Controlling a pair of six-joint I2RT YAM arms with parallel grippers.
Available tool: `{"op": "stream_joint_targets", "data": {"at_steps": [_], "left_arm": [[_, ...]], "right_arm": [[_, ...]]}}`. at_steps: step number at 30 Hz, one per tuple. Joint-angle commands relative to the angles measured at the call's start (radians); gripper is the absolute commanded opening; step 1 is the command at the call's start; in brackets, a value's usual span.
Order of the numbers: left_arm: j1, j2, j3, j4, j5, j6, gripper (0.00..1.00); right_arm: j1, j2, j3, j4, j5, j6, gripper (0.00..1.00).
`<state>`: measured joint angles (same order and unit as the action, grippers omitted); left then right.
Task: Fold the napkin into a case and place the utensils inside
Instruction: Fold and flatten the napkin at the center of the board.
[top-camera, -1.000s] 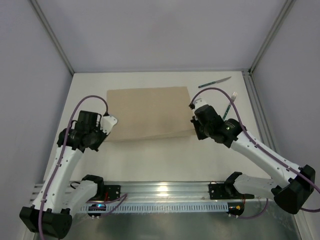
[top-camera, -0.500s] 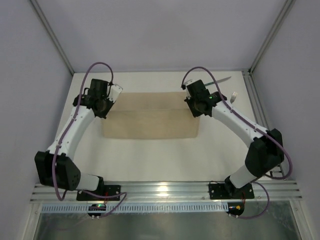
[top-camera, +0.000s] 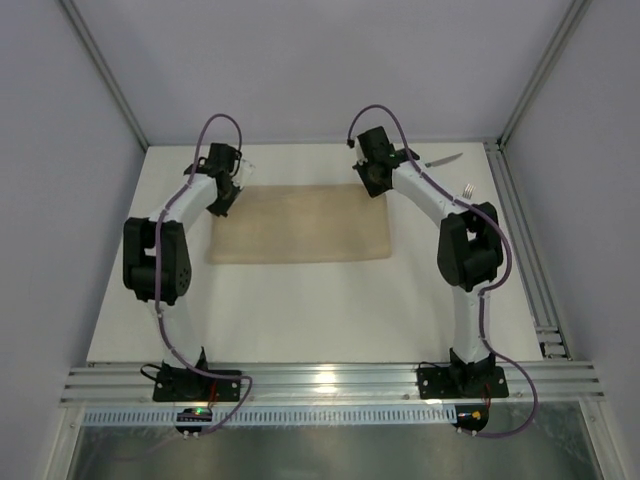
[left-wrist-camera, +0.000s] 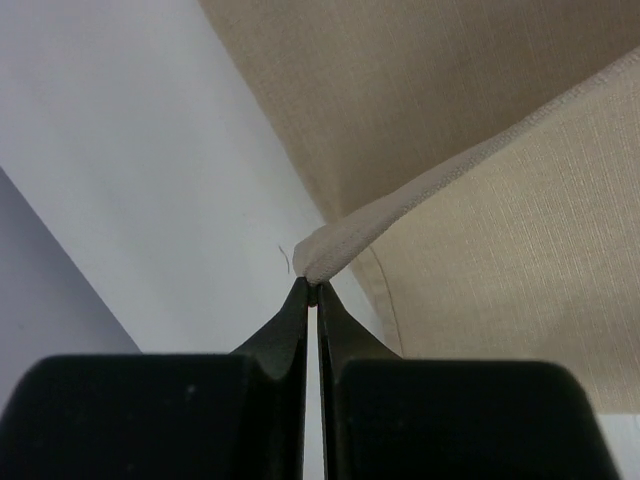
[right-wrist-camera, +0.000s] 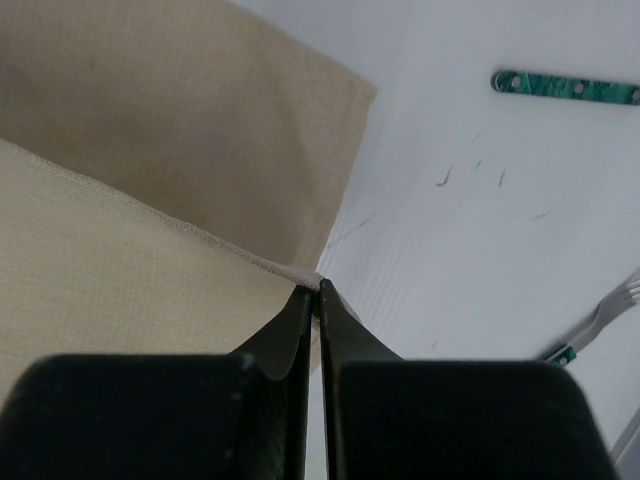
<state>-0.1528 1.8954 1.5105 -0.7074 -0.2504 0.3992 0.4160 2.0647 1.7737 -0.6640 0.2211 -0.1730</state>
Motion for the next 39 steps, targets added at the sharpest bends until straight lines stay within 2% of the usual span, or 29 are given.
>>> {"op": "stream_joint_targets", "data": {"at_steps": [1, 7, 14, 22, 27, 39], "left_arm": [[0.016, 0.073, 0.065, 0.060, -0.007, 0.007, 0.00], [0.021, 0.166, 0.154, 0.080, 0.010, 0.004, 0.00], [0.019, 0.206, 0.200, 0.080, 0.025, 0.006, 0.00], [0.019, 0.208, 0.220, 0.103, -0.006, -0.014, 0.00], [0.021, 0.217, 0.283, 0.098, -0.021, -0.010, 0.00], [0.021, 0.295, 0.333, 0.103, -0.039, 0.001, 0.00]], "right_arm": [[-0.025, 0.076, 0.136, -0.009, -0.089, 0.033, 0.04], [-0.043, 0.222, 0.277, -0.051, -0.129, 0.107, 0.04], [-0.088, 0.252, 0.263, 0.004, -0.140, 0.214, 0.04], [-0.091, 0.264, 0.267, 0.061, -0.158, 0.263, 0.04], [-0.112, 0.249, 0.265, 0.115, -0.187, 0.311, 0.04], [-0.131, 0.321, 0.306, 0.116, -0.275, 0.377, 0.04]]}}
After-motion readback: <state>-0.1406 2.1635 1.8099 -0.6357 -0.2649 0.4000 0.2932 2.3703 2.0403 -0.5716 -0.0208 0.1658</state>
